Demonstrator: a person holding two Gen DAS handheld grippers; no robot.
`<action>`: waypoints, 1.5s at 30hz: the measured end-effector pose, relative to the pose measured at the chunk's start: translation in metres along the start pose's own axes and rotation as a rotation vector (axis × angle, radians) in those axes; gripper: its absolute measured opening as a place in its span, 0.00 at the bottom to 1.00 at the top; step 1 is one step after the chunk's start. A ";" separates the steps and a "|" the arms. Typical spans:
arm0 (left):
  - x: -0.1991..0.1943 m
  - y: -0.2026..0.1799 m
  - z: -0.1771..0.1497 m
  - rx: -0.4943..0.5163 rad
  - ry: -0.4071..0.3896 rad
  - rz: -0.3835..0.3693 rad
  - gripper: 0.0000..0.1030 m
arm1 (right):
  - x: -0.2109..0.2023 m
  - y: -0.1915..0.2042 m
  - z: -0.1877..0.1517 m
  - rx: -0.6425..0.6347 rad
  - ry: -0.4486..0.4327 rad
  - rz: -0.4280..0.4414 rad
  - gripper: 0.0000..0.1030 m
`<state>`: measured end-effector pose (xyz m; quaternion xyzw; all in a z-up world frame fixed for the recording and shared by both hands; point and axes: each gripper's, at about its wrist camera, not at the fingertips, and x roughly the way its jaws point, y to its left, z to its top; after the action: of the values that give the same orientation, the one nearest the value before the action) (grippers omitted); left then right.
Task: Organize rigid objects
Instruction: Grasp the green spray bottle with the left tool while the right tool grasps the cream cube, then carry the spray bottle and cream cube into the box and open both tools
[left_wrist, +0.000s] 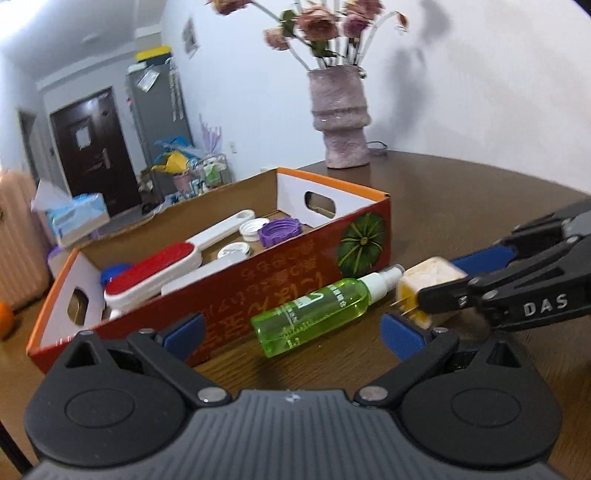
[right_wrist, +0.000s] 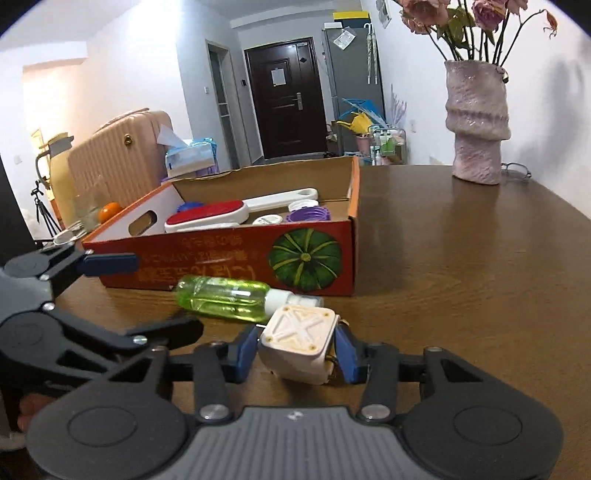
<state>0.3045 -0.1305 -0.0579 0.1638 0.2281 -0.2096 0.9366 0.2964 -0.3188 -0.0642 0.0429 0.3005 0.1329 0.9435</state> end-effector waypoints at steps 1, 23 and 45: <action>0.001 -0.002 0.003 0.023 -0.006 -0.003 1.00 | -0.004 -0.001 -0.003 0.000 -0.009 -0.029 0.44; 0.041 -0.007 0.011 0.000 0.173 -0.195 0.51 | -0.074 -0.024 -0.039 0.040 -0.066 -0.088 0.60; -0.126 0.038 -0.063 -0.429 0.070 0.019 0.30 | -0.060 -0.018 -0.039 -0.079 -0.022 0.074 0.63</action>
<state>0.1976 -0.0320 -0.0405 -0.0300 0.2984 -0.1414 0.9434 0.2310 -0.3531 -0.0655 0.0182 0.2827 0.1788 0.9422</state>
